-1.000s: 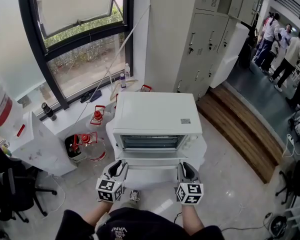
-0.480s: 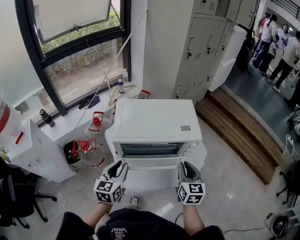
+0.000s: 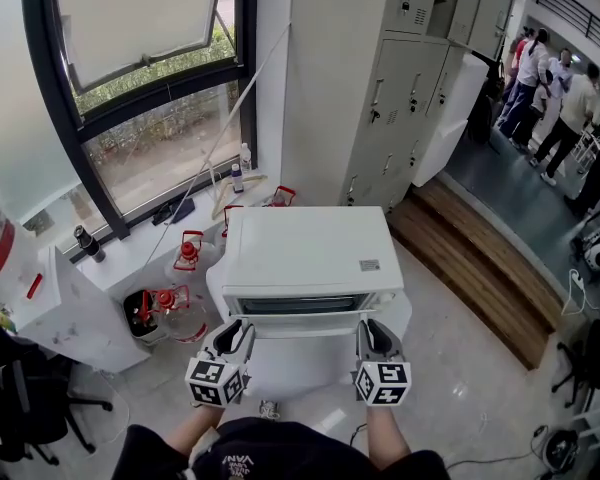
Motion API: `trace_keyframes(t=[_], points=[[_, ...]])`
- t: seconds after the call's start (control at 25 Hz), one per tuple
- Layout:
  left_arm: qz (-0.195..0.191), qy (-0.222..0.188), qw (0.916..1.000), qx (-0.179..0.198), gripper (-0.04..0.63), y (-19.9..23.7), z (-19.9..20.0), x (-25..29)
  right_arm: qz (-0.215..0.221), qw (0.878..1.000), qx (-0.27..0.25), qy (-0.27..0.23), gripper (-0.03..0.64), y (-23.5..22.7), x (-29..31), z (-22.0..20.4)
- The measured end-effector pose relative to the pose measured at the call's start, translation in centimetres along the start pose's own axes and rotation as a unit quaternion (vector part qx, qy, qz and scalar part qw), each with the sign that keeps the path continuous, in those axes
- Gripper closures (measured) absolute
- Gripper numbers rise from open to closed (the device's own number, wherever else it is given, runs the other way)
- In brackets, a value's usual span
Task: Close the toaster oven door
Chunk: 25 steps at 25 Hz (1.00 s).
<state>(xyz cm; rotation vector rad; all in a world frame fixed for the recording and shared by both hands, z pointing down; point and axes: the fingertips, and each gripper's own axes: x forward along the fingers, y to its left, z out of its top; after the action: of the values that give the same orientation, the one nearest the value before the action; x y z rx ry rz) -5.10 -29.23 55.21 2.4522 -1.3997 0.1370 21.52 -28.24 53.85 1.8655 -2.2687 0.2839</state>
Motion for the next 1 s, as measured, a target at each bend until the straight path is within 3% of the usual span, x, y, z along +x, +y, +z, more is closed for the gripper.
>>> trace_keyframes(t=[1.0], points=[[-0.001,-0.013,0.9999,0.006,0.476,1.3,2.0,2.5,-0.005,1.000,-0.016,-0.001,0.557,-0.6,2.9,1.8]])
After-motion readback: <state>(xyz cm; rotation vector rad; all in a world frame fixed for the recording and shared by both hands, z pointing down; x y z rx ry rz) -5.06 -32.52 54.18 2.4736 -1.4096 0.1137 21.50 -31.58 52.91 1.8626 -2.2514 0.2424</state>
